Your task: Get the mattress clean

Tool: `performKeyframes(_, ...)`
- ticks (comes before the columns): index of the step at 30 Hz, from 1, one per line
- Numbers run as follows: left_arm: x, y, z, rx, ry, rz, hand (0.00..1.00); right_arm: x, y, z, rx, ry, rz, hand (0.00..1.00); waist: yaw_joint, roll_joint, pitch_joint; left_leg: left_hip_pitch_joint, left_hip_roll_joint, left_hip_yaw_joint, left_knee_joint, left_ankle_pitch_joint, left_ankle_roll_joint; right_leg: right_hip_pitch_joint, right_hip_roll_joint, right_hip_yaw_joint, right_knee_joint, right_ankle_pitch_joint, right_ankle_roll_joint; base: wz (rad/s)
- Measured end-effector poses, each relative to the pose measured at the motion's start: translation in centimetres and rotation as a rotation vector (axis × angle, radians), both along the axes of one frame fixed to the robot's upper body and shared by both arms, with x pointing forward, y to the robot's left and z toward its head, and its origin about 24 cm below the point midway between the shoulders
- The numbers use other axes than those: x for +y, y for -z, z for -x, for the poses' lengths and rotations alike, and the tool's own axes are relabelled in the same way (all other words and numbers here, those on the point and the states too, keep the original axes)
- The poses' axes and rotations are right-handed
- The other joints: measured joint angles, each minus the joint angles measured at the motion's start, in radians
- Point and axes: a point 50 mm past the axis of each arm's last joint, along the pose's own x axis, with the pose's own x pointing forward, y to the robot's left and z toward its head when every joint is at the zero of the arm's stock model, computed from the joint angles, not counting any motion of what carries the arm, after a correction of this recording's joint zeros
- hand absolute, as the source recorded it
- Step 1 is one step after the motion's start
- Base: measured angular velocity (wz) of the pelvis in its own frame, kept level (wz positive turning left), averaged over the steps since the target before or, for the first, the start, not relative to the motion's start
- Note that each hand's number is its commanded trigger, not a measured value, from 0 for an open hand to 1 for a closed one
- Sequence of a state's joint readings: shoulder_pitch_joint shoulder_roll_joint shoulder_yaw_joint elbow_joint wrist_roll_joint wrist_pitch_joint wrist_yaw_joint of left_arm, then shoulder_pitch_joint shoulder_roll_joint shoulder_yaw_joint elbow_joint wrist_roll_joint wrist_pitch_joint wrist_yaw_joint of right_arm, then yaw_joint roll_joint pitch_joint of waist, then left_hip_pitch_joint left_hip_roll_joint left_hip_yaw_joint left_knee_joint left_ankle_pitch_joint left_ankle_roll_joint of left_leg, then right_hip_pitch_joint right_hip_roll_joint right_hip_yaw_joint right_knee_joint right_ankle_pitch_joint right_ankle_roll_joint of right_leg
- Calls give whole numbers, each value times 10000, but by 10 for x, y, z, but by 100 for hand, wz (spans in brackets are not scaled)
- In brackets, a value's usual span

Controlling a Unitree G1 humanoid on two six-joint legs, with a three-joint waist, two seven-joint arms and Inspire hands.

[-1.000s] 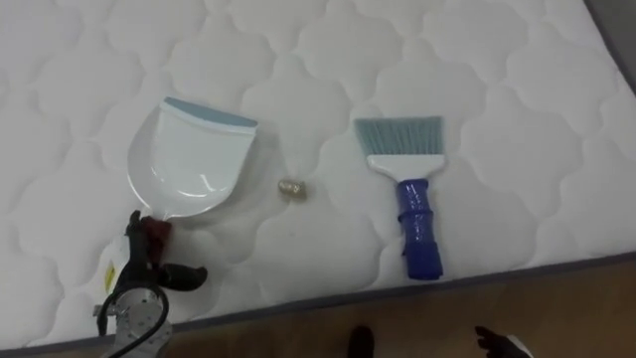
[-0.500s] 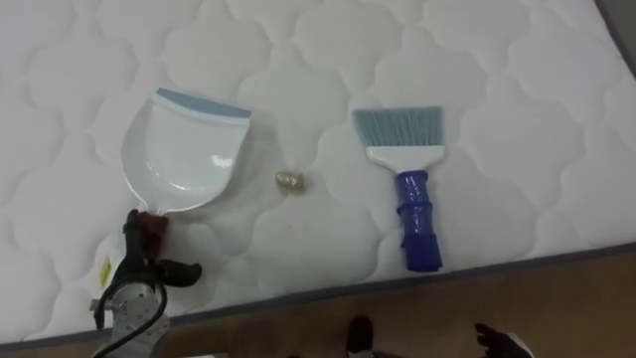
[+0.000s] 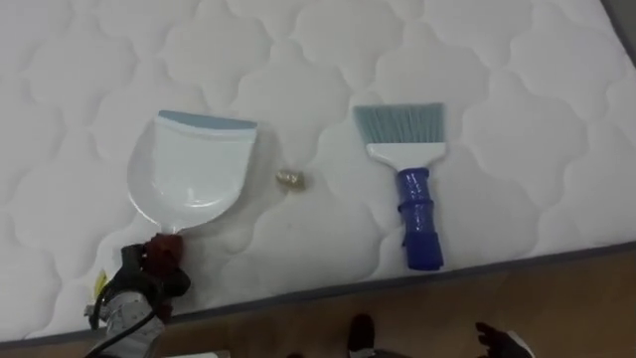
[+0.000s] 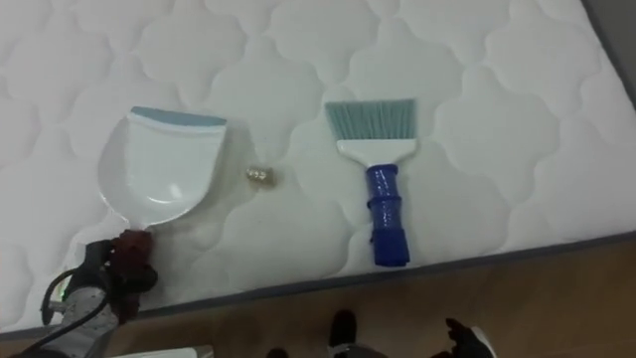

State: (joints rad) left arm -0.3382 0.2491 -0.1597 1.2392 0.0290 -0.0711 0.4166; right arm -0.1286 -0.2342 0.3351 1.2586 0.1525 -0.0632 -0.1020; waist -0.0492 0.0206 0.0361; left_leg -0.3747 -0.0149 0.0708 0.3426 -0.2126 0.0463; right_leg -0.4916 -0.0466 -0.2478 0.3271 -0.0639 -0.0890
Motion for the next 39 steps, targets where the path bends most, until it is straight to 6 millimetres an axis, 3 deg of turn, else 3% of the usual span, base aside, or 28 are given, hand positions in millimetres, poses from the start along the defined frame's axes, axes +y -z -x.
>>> performKeyframes(12, -3, 6, 5, 479, 200, 328, 100, 2, -1, -2, -41, -315, 57, 0, 6, 20, 16, 32, 4, 6, -6, 0, -1, 35, 0, -2, 10, 0, 0, 0)
performKeyframes(17, -3, 5, 3, 468, 280, 335, 100, 2, -2, -5, -145, -295, 100, 0, -3, 37, 101, 32, 6, 15, 10, 0, -1, -3, 0, -3, 17, 0, -1, 0)
performKeyframes(21, -3, 3, 1, 386, 304, 186, 100, 2, -2, -6, -220, -214, 172, 0, -23, 34, 118, -122, 9, 51, 44, -1, -1, -160, 1, 6, 18, 4, -6, -1)
performKeyframes(27, 1, -5, -6, 226, 991, -935, 100, -1, -2, -5, -342, 647, -170, 0, 4, 70, 139, -290, 14, 77, 81, 0, -2, -353, -37, -38, 143, -24, -38, 1)
performKeyframes(31, 7, -20, -17, -301, 2063, -2524, 100, -6, -5, -7, -743, 1605, -488, 0, -1, 80, 142, -397, 17, 98, 199, -1, -2, -402, -48, -49, 194, -42, -44, 4)
performKeyframes(39, 22, -49, -27, -1940, 3030, -4898, 100, -22, -12, -11, -1771, 3769, -897, 0, -57, 154, 85, -396, -1, 106, 271, -1, -2, -401, -76, -49, 251, -26, -36, 0)
